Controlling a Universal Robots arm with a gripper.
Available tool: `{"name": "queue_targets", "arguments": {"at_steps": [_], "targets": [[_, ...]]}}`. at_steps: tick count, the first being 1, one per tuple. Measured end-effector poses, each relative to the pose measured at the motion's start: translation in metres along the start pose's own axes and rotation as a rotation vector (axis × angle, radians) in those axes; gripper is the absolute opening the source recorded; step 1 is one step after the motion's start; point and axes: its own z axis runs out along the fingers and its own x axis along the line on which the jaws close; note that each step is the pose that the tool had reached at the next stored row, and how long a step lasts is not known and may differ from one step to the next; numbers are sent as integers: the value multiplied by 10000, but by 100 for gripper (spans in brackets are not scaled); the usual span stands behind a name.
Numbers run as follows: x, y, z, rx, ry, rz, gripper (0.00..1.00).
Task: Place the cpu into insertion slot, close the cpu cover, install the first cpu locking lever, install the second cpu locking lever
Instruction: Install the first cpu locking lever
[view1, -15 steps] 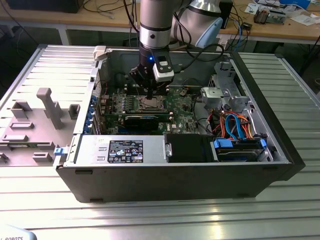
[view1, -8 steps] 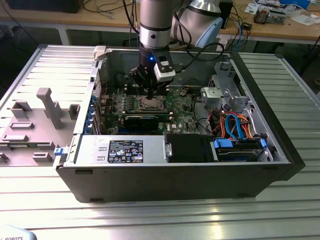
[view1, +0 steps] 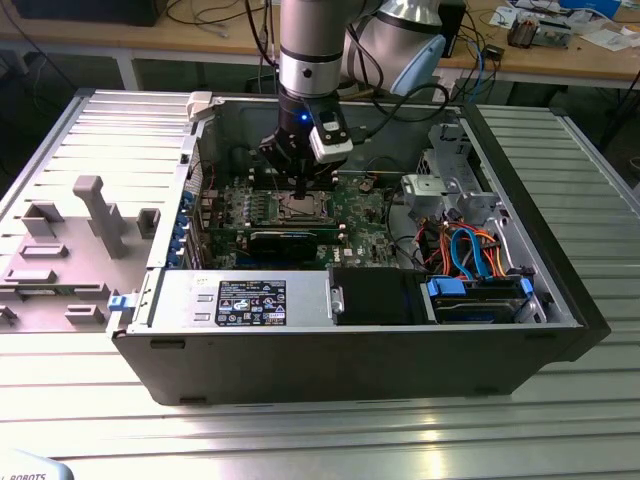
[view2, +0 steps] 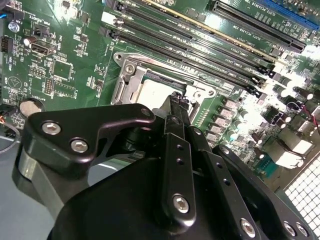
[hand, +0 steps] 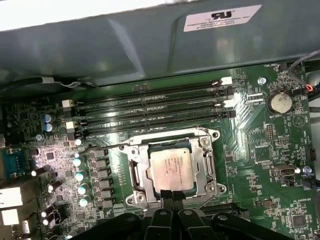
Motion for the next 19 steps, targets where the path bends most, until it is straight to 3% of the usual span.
{"name": "queue_targets", "arguments": {"at_steps": [6,8,10,11,13,16,19], "targets": [[0,0,1,3,-23,-430,11],[0,1,2,-90,-17,-515,11],[0,0,1,-234,-8,-669,11],[0,1,1,-265,-12,-833,11],[0,1,2,-265,-22,-1103,11],[4,0,2,-264,-22,-1105,11],[50,-7,2,-263,-24,-1106,11]]}}
